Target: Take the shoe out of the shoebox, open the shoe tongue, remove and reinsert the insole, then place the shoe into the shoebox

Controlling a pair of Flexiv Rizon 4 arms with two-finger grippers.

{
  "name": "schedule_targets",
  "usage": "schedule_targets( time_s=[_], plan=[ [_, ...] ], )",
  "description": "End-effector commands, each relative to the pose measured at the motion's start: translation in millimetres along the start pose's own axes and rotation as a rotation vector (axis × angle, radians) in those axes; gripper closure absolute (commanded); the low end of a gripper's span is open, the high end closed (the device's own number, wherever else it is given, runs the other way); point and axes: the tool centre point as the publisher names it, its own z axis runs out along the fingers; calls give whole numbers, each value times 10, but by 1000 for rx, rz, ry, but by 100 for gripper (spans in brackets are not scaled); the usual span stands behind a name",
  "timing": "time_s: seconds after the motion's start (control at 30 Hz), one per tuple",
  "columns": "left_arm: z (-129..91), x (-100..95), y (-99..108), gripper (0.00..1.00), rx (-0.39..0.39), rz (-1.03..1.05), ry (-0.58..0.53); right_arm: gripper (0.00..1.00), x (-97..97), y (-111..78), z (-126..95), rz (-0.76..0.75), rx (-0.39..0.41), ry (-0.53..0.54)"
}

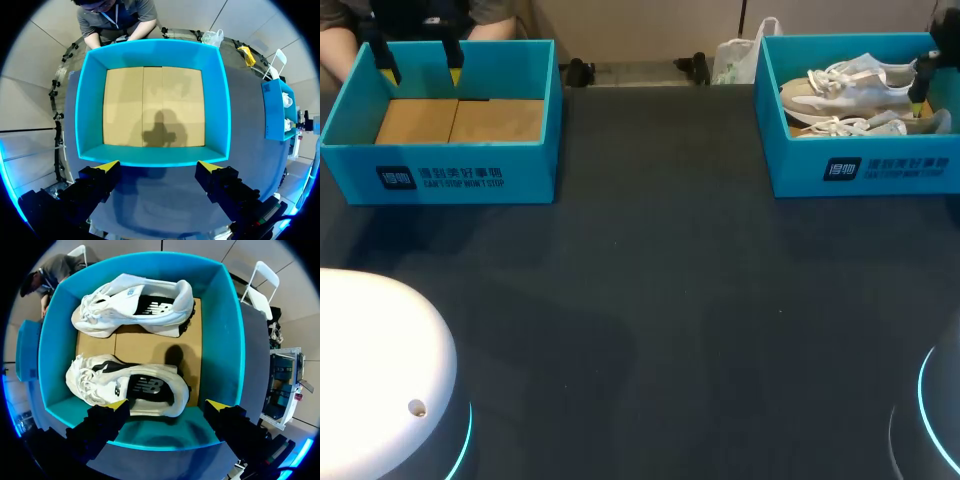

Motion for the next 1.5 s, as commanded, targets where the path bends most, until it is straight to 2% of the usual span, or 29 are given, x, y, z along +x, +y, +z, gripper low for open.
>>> schedule_targets(
  time_s=[0.03, 0.2, 0.3, 0.33, 0.4, 0.43, 1.1, 1.13, 1.2, 1.23, 1.33, 1.5],
  plan=[
    [1, 1, 0, 0, 0, 0, 0, 6, -46, 18, 86, 3, -5, 10],
    [1, 1, 0, 0, 0, 0, 0, 4, -117, 8, 168, 11, -4, 15],
    [1, 1, 0, 0, 0, 0, 0, 16, -152, -2, 211, 14, -4, 14],
    [1, 1, 0, 0, 0, 0, 0, 14, -161, -3, 227, 15, -5, 16],
    [1, 1, 0, 0, 0, 0, 0, 2, -170, -2, 251, 14, -7, 18],
    [1, 1, 0, 0, 0, 0, 0, 0, -172, 1, 263, 12, -8, 19],
    [1, 1, 0, 0, 0, 0, 0, 0, -203, 56, 534, -9, -13, 24],
    [1, 1, 0, 0, 0, 0, 0, 8, -200, 55, 546, -10, -12, 21],
    [1, 1, 0, 0, 0, 0, 0, 15, -197, 49, 577, -10, -12, 21],
    [1, 1, 0, 0, 0, 0, 0, 13, -198, 47, 593, -8, -11, 21],
    [1, 1, 0, 0, 0, 0, 0, 15, -206, 45, 648, 0, -5, 24],
    [1, 1, 0, 0, 0, 0, 0, 13, -198, 53, 703, 8, 5, 15]
  ],
)
